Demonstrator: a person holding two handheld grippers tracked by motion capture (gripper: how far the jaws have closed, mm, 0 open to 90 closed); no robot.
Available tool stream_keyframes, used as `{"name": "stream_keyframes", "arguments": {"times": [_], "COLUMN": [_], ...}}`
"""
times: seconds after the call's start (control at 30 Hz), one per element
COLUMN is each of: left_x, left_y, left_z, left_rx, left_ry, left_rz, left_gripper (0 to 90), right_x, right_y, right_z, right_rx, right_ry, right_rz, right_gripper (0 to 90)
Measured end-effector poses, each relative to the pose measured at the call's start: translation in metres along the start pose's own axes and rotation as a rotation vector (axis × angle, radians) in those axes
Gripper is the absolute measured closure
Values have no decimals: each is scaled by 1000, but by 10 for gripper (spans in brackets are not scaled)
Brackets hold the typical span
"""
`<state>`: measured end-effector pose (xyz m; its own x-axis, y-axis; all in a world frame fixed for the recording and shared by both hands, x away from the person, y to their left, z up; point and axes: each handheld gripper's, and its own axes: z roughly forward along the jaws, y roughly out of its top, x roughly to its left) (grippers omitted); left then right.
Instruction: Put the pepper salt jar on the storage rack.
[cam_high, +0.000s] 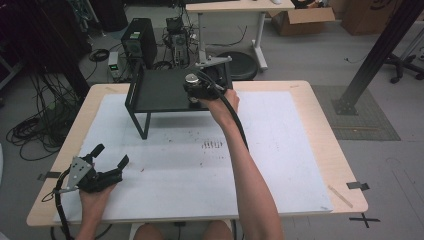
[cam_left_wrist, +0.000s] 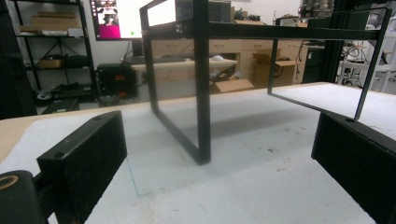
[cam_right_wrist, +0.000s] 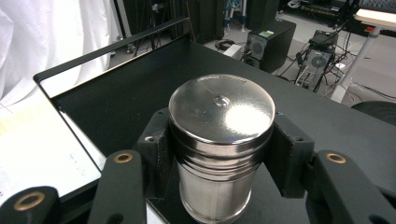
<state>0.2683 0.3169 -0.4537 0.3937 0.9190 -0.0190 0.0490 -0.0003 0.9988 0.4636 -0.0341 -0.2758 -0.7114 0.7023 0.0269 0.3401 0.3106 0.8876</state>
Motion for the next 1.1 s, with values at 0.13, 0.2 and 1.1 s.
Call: {"name": "stream_keyframes", "arguments": {"times": [0.13,0.2,1.1], "left_x": [0,0,0], "left_y": [0,0,0], "left_z": [0,0,0], "left_rx": [2,2,0], "left_ry": [-1,-1,-1], "left_rz": [3,4,2], "left_gripper": [37,37,37], "right_x": [-2,-3,-4], "right_y": [0,-1,-9], "right_z": [6,8,16], "right_rx": [5,7,0], "right_ry": [3,4,26], "right_rz": [8,10,18], "right_gripper": [490,489,486]}}
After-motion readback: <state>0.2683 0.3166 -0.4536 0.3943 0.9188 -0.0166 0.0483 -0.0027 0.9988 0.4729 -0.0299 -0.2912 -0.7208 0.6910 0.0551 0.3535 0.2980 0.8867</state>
